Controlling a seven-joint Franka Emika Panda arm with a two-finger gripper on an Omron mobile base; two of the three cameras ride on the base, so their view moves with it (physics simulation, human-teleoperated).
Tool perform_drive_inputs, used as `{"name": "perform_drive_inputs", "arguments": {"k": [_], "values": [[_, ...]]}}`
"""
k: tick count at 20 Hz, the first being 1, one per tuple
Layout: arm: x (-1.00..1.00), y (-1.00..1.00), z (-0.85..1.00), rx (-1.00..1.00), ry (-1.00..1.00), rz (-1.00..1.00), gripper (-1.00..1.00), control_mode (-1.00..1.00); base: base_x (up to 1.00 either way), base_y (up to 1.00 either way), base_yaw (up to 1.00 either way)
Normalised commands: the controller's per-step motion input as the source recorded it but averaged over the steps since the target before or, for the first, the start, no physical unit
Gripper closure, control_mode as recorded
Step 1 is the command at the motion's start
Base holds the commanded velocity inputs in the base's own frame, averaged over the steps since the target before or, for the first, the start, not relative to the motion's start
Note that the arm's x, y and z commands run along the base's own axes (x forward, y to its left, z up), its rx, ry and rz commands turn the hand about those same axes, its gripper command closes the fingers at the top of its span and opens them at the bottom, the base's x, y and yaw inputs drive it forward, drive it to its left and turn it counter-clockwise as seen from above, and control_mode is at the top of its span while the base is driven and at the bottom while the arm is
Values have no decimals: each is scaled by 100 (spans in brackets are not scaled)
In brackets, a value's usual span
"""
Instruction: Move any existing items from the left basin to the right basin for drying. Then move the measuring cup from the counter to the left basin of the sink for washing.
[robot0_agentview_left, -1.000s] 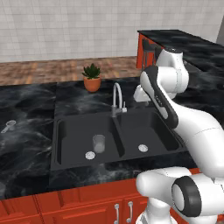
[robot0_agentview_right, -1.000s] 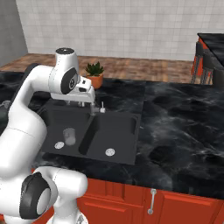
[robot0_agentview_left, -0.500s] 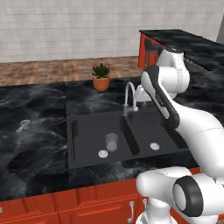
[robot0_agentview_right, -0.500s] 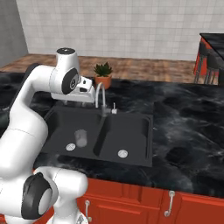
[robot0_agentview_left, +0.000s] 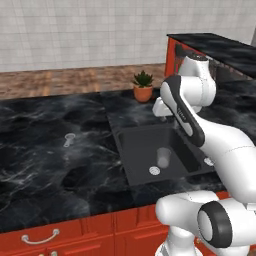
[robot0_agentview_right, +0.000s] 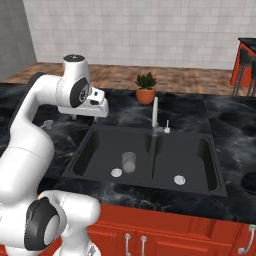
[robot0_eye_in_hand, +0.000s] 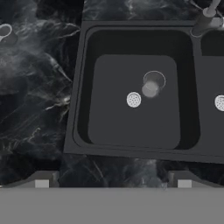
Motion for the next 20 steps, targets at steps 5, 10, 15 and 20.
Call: {"name": "perform_drive_inputs", "arguments": {"k": [5,10,15,20], "values": [[0,0,0,0,0,0,-100,100,59,31,0],[0,0,0,0,0,0,-100,100,78,10,0],[0,0,0,0,0,0,-100,100,44,7,0],[0,0,0,0,0,0,-100,100,2,1,0]]}}
